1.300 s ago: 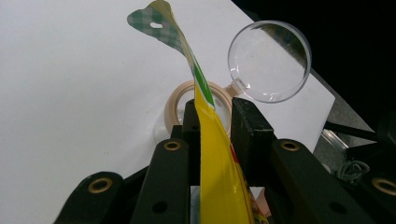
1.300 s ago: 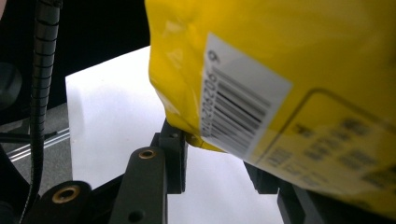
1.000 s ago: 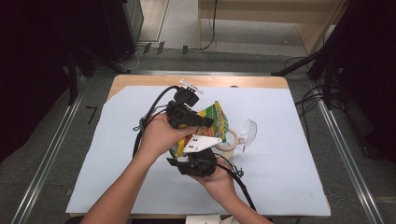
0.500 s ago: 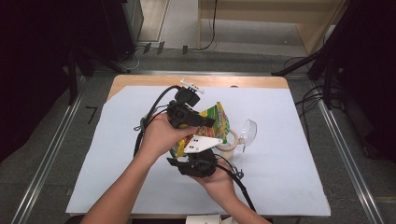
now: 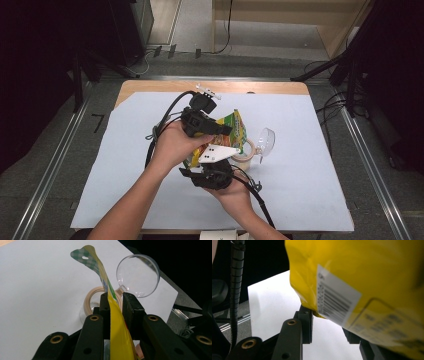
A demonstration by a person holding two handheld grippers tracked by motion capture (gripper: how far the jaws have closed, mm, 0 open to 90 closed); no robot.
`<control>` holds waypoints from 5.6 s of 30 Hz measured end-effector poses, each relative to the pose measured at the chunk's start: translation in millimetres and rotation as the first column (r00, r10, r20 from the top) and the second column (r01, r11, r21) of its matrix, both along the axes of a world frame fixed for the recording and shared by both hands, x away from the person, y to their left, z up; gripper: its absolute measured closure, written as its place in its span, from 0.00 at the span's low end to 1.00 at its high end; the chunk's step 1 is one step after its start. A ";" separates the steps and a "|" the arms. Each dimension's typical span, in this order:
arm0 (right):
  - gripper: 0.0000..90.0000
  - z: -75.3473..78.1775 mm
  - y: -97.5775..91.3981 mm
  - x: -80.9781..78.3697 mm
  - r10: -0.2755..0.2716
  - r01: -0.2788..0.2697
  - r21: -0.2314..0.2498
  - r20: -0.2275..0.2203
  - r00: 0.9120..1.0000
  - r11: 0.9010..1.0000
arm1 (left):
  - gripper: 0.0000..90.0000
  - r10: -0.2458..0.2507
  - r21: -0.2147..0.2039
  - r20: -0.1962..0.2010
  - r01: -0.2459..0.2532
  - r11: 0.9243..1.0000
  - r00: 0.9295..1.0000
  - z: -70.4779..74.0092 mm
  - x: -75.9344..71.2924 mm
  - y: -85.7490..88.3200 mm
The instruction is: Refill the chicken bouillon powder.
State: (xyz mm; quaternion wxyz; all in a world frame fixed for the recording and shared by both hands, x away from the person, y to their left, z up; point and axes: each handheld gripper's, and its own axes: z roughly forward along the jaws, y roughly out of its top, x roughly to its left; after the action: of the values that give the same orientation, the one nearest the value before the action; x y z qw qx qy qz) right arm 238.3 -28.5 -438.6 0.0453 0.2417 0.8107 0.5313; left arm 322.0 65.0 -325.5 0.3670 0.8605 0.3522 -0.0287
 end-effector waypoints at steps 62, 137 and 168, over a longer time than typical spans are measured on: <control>0.76 9.1 -0.9 13.7 0.004 -0.005 -0.020 -0.046 0.999 1.000 | 0.86 -0.011 -0.033 -0.103 0.008 0.999 0.995 -1.8 30.0 1.3; 0.76 8.4 -1.4 3.4 0.009 -0.010 -0.022 -0.006 1.000 1.000 | 0.85 -0.010 -0.058 -0.053 0.007 0.998 0.999 2.0 14.3 3.7; 0.76 7.5 -2.8 2.9 0.003 -0.003 -0.029 -0.003 1.000 1.000 | 0.85 -0.014 -0.052 -0.044 0.012 0.999 0.999 1.7 12.0 -0.4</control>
State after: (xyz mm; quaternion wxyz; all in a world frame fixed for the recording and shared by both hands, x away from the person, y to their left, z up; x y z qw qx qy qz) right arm 241.2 -31.2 -431.1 0.0468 0.2405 0.8186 0.5194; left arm 334.0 64.7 -323.8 0.3810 0.8522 0.3538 -0.0594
